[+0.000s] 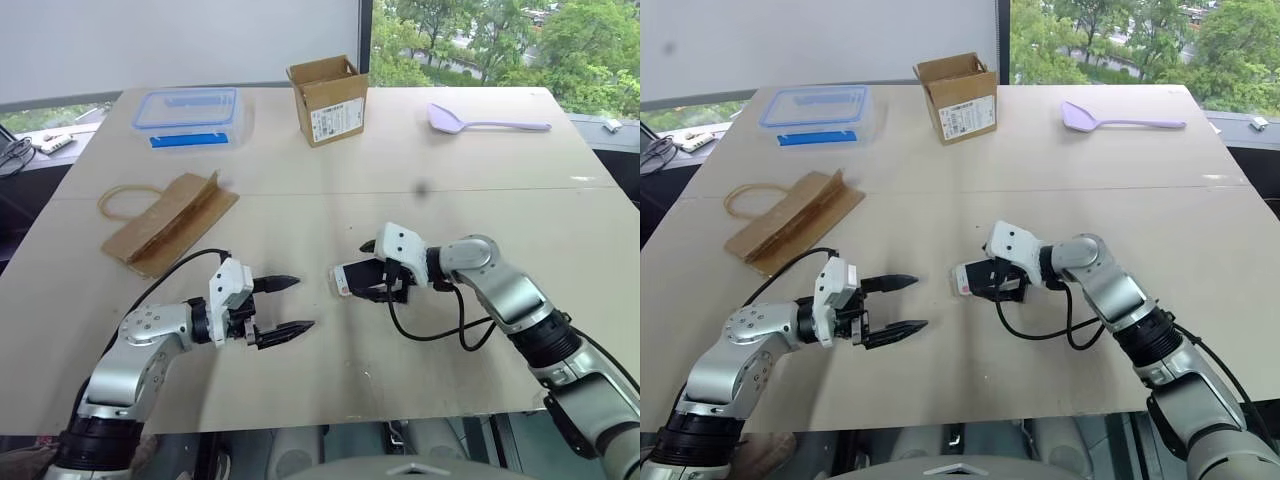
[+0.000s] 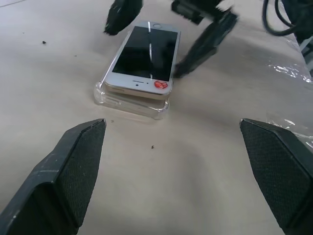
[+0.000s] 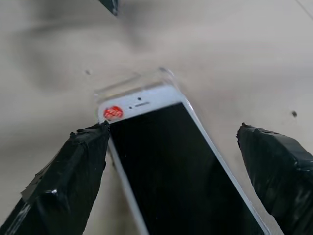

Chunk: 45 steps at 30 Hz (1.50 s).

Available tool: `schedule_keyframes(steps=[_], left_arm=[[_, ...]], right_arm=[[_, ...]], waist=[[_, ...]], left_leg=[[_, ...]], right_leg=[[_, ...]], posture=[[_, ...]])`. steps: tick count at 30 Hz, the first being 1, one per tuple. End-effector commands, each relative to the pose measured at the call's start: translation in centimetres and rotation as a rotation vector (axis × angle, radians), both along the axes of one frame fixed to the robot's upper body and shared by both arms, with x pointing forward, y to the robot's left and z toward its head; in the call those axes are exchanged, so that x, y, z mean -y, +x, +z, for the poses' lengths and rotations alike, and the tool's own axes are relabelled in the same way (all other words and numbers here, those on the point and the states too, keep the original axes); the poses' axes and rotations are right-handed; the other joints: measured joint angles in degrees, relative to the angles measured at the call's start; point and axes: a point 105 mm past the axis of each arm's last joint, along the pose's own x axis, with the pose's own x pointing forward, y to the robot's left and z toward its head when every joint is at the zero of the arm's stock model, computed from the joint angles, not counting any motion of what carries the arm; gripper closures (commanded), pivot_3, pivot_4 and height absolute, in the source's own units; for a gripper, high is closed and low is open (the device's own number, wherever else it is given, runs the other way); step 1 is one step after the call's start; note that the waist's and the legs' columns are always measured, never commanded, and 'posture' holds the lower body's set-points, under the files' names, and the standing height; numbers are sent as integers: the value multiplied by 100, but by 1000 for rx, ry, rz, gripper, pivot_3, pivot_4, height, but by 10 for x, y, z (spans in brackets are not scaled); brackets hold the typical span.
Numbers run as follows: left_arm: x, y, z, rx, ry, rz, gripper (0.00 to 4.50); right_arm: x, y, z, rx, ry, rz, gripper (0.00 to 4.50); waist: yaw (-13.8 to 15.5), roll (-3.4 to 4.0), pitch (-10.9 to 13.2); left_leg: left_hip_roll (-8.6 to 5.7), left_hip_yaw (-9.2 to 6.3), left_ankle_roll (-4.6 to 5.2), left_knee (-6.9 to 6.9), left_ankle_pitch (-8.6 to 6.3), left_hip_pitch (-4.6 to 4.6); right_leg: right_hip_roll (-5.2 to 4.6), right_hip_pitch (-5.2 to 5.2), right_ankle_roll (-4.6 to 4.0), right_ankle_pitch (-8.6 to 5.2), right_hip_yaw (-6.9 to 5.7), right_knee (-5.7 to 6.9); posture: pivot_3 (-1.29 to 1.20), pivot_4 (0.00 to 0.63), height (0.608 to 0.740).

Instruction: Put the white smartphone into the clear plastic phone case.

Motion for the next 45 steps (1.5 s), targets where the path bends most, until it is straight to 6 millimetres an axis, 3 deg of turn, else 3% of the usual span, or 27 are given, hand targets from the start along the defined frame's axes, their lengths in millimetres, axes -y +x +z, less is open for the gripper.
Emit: schedule_keyframes(steps=[1,8,9,11,14,17,18,19,25,31,45], left_arm=[[-1,-1,9,39,-5,-19,0],[-3,-2,12,49,-21,-15,0],[-4,-3,12,50,-20,-13,0],[-4,-3,12,52,-21,-10,0],[-4,-3,12,55,-27,4,0],[-4,-3,11,53,-30,14,800],[-4,-2,11,53,-29,16,1381],[-4,-2,10,52,-29,18,1757],[-3,-3,8,46,-28,15,4477],[-2,-5,7,35,-18,-3,4477],[-16,-15,12,19,20,7,4477]], right_arm=[[-7,1,22,26,71,16,13],[-3,9,0,49,-91,-1,13],[-3,11,-3,53,-113,-2,253],[-4,10,-7,46,-131,11,858],[-8,7,-5,45,-119,38,2297],[-11,4,-2,51,-104,56,3711],[-11,5,1,56,-92,53,4314],[-12,5,3,57,-85,51,4500],[-9,-1,19,66,-54,74,4500],[-7,-8,23,50,-86,109,4500],[1,-5,-14,14,-306,148,4500]], waist=[[3,0,0],[3,0,0],[1,0,0],[0,0,-1],[4,0,0],[9,0,0],[9,0,0],[7,0,0],[7,1,0],[4,1,0],[-1,-1,-1]], left_leg=[[0,0,0,0,0,0],[-1,1,0,0,0,0],[-1,0,0,0,0,0],[0,0,0,-1,0,1],[0,0,0,-1,0,2],[-1,1,0,0,0,1],[-1,1,0,0,0,1],[-1,0,0,0,0,1],[0,1,0,-1,0,0],[0,0,0,-1,0,-1],[1,4,0,-1,0,2]], right_leg=[[0,0,0,0,0,0],[-2,0,-6,-4,0,-1],[-2,0,-7,-4,-1,0],[-1,0,-6,-4,0,0],[-1,0,-5,-3,-1,0],[-3,1,-6,-4,-1,0],[-3,1,-5,-3,-1,0],[-3,1,-5,-3,-1,0],[-3,0,-5,-3,-1,0],[-2,-2,-5,-3,-1,0],[-4,-3,-12,-8,0,-1]], posture=[[0,150,740],[0,150,740],[0,150,740],[0,150,740],[0,150,740],[0,150,740],[0,150,740],[0,150,740],[0,150,740],[0,150,740],[0,150,740]])
